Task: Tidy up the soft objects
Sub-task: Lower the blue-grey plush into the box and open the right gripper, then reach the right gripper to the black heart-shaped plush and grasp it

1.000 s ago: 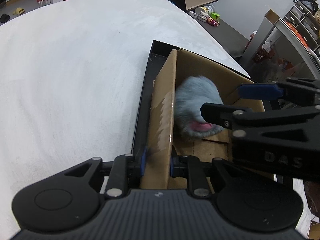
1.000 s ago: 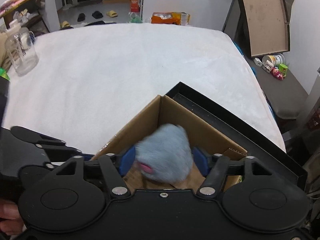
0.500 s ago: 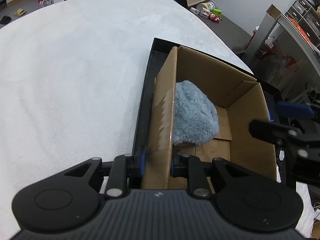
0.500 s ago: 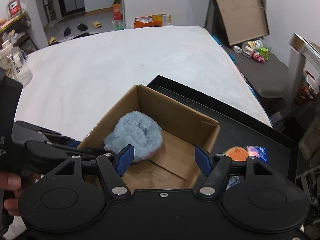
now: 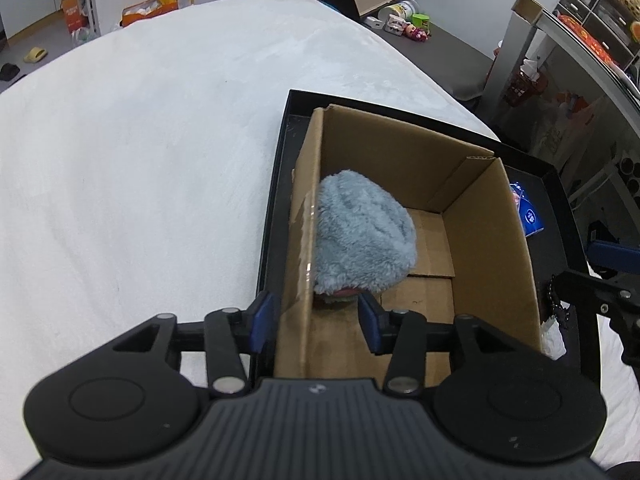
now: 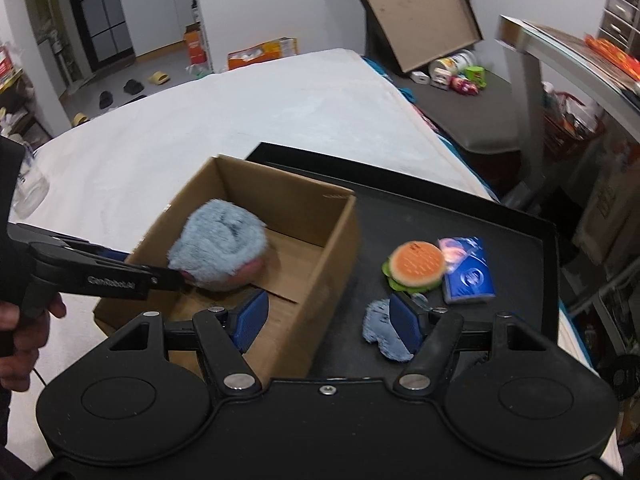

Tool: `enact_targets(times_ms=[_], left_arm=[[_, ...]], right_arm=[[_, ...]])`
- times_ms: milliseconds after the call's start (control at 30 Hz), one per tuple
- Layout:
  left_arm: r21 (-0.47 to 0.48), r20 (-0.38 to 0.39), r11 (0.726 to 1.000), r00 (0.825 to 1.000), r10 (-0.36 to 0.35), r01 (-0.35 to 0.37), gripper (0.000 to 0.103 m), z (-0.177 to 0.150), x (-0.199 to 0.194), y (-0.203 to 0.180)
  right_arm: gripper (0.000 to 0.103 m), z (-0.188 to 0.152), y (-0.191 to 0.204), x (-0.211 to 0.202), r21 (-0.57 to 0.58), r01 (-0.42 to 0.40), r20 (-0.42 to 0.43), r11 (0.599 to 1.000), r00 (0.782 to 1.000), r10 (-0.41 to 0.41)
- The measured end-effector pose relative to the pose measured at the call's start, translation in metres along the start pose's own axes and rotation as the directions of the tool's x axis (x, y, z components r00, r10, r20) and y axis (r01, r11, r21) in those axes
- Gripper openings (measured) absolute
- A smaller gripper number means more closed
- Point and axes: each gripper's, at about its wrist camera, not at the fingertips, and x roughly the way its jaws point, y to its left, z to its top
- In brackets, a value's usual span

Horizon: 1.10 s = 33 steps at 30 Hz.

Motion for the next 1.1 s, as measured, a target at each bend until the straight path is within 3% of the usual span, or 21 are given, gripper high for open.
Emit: enact_targets(times_ms=[233, 600, 867, 1100], left_arm=[[0.037, 0.005, 0.999, 0.999, 0.031, -0.032, 0.055, 0.001, -0.001, -0.013], [0.058, -0.002, 0.995, 0.997, 0.076, -0.076, 0.059, 0.007, 0.006, -0.026], [0.070, -0.024, 0.991, 0.993, 0.113, -0.111, 0.063, 0.007, 0.019, -0.034], [0.137, -0.041, 0.981, 0.989, 0.145, -0.138, 0.069, 0.011, 0.029, -0.046]], right_arm=[[0.067, -0.014, -0.028, 0.006, 0.083, 0.009, -0.013, 0.997, 1.000, -0.008], [0.067, -0.036, -0.069, 0.023, 0.190, 0.037, -0.041, 0.981, 0.999, -0.030], [0.067, -0.061, -0.111, 0.037, 0.321, 0.148, -0.099, 0.936, 0.988, -0.123], [0.079, -0.073, -0.135, 0.044, 0.406, 0.182, -0.125, 0.896, 0.982, -0.143]])
